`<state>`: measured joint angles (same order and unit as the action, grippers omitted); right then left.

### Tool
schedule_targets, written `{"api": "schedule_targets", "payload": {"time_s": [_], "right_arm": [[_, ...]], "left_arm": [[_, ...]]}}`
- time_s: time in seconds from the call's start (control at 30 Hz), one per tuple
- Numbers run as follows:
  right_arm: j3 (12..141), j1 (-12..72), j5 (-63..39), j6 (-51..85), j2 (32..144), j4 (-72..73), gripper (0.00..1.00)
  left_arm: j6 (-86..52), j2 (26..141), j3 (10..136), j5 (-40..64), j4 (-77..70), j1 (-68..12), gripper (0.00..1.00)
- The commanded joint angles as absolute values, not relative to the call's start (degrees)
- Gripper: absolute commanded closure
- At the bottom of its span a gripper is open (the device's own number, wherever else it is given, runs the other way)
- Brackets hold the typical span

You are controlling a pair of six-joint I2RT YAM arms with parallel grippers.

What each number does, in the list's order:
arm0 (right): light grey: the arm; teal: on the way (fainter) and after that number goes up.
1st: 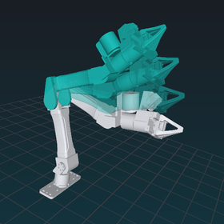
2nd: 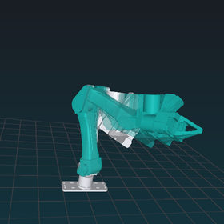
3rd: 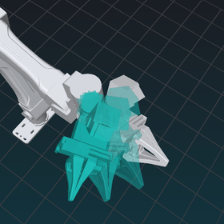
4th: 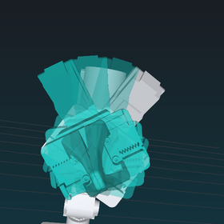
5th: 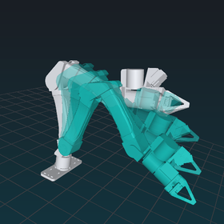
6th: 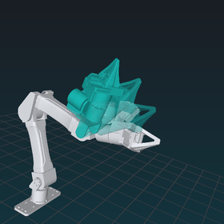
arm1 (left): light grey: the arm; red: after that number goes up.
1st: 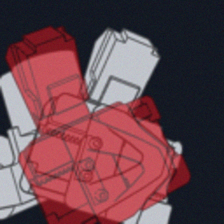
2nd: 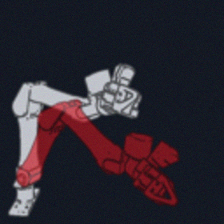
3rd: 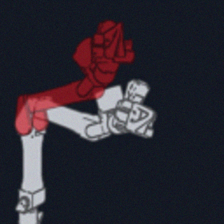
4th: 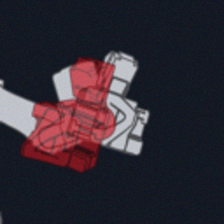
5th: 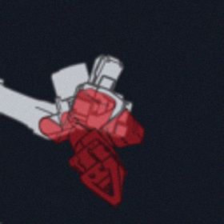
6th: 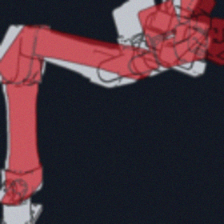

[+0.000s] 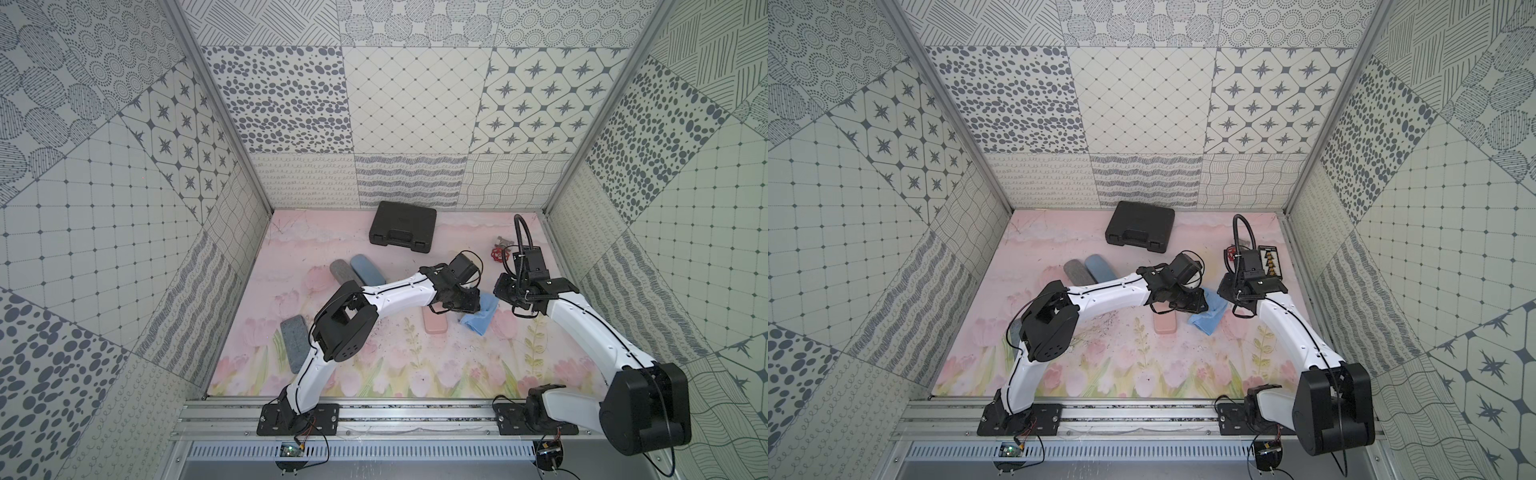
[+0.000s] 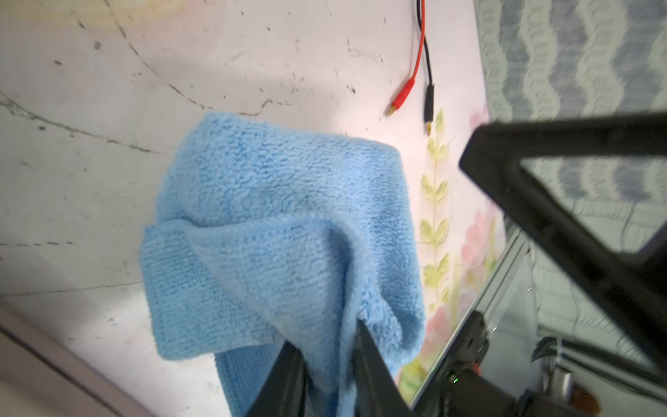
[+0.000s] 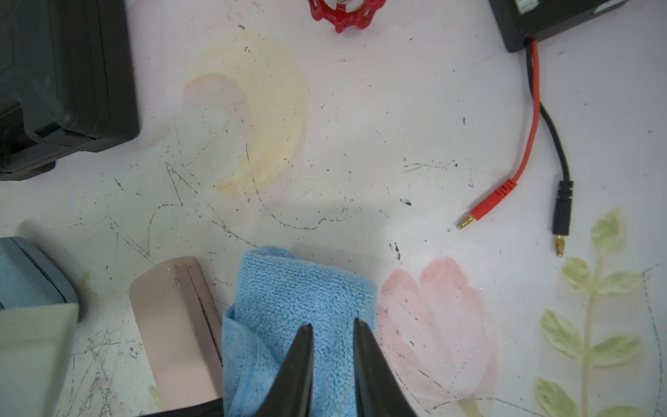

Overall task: Wipe the eyeglass case
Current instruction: Place the cleaning item at the center of the board, then pick up the cleaning item at the center of the board.

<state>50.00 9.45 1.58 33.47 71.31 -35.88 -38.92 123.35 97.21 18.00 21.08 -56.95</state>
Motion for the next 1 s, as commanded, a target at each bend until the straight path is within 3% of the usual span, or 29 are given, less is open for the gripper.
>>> {"api": "schedule_targets", "payload": {"time_s": [0.0,0.1,0.23,0.33,0.47,0.67,0.73,0.9,0.97], "right_arm": [[50.26,10.29,2.15,31.25,72.01,-34.88,0.73],[50.69,11.56,2.15,31.01,73.04,-35.74,0.69],[50.66,14.06,2.65,32.07,73.01,-37.19,0.67],[49.67,17.1,3.16,33.51,73.23,-38.31,0.58],[48.19,22.91,3.96,36.06,74.54,-38.32,0.46],[48.59,28.1,7.05,36.54,80.77,-38.19,0.39],[49.09,28.22,8.17,36.06,83.18,-38.09,0.38],[49.65,27.6,10.51,33.77,89.41,-36.83,0.41],[50.13,26.46,9.46,32.72,92.5,-36.95,0.55]], "left_arm": [[-37.37,120.3,94.13,18.24,18.19,-56.82,0.54],[-37.41,116.46,91.76,19.56,15.26,-56.06,0.44],[-35.44,110.13,87.75,16.82,16.0,-55.22,0.43],[-33.4,104.11,82.18,12.37,17.41,-53.95,0.43],[-30.38,96.34,74.89,3.17,19.97,-53.02,0.42],[-31.32,88.07,67.01,-13.04,20.3,-52.77,0.25],[-33.17,86.0,65.12,-17.73,19.86,-52.74,0.03],[-35.86,81.88,58.5,-16.12,13.0,-50.26,0.01],[-35.56,82.06,57.35,-13.56,11.56,-49.6,0.01]]}}
